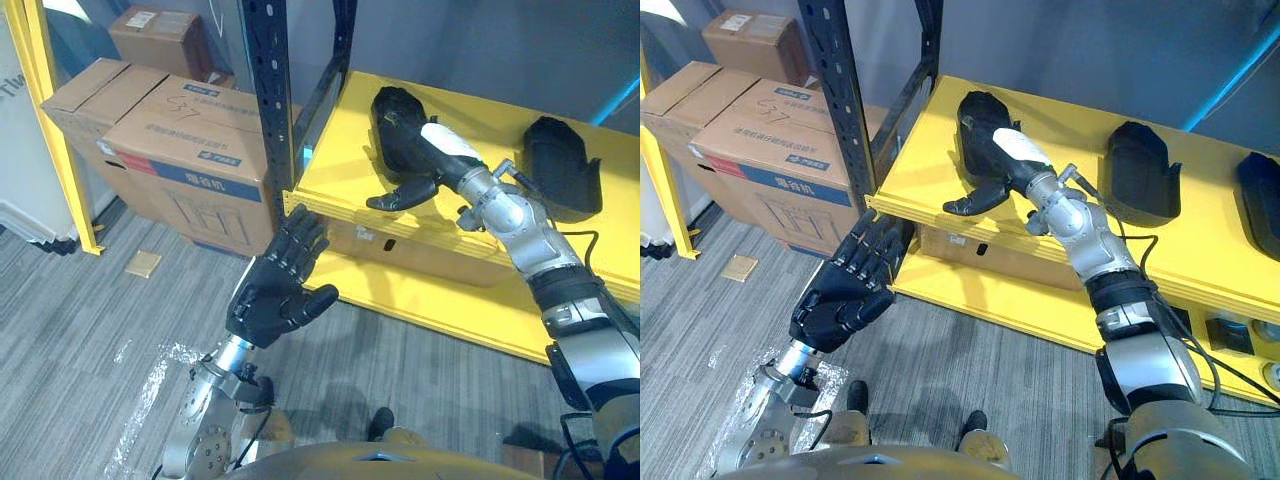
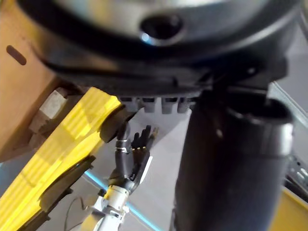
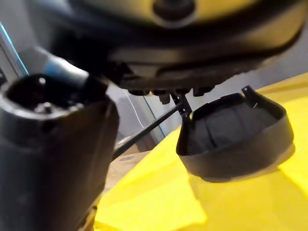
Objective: Walk over and take three plastic housings, then place them on the shelf
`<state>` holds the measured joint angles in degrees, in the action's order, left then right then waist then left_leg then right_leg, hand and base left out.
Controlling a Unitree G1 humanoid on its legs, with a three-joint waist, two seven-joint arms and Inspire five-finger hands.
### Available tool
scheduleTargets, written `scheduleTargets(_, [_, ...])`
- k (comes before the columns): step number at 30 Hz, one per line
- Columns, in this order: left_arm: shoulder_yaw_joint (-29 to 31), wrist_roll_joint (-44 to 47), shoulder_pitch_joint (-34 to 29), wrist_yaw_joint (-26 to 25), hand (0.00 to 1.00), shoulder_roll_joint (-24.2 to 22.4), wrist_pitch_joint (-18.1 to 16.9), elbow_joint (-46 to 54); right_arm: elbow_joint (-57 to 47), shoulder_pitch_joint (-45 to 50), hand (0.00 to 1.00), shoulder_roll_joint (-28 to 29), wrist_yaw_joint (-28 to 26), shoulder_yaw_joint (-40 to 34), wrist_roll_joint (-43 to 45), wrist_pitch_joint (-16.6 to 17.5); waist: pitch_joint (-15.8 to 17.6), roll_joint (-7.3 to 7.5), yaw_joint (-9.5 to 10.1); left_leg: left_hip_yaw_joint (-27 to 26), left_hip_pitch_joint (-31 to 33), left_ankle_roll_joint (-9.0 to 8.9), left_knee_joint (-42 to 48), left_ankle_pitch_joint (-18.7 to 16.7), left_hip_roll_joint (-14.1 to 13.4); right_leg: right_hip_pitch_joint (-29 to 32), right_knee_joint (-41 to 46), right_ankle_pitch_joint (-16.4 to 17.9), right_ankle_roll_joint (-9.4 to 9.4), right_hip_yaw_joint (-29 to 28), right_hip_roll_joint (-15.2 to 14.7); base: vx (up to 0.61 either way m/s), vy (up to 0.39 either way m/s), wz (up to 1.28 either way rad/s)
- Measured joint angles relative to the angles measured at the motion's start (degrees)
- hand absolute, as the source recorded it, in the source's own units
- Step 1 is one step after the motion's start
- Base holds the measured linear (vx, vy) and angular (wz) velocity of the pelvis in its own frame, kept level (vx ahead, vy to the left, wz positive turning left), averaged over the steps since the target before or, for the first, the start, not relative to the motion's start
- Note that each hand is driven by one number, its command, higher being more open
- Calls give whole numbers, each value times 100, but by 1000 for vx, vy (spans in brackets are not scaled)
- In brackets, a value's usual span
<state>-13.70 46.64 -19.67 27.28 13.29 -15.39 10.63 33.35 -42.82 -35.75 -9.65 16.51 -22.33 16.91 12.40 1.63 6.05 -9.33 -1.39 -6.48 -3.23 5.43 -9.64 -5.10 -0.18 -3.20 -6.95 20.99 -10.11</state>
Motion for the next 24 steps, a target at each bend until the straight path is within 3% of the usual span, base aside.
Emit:
scheduleTargets(6, [8, -2, -4, -86, 100, -5, -67, -1, 527, -425, 100, -11, -120, 453, 0, -104, 11, -31, 2, 38, 19, 1, 3, 1, 6, -6, 8, 1, 0, 38, -7, -9, -1, 2])
scheduleTargets(11, [14, -2, -6, -145, 100, -69, -67, -4, 1355, -782, 100, -57, -126, 776, -216, -393, 24, -202, 35, 131, 93, 3, 6, 28, 10, 11, 19, 1, 1, 124, -5, -22, -4, 9])
scheduleTargets(17, [6, -1, 2, -173, 100, -217, -102, -3, 1880, -1173, 100, -142, 163, 783, -217, -788, 160, -429, 49, 162, 153, 4, 12, 46, 5, 77, 64, 8, 9, 148, -6, -2, -1, 1])
scheduleTargets(24, [-1, 1, 121, -197, 100, -225, -180, -3, 2251, -1551, 100, -234, 284, 542, -194, -1082, 342, -476, 114, 187, 247, 14, 94, 67, 3, 194, 235, 65, 31, 155, -40, 0, 0, 0])
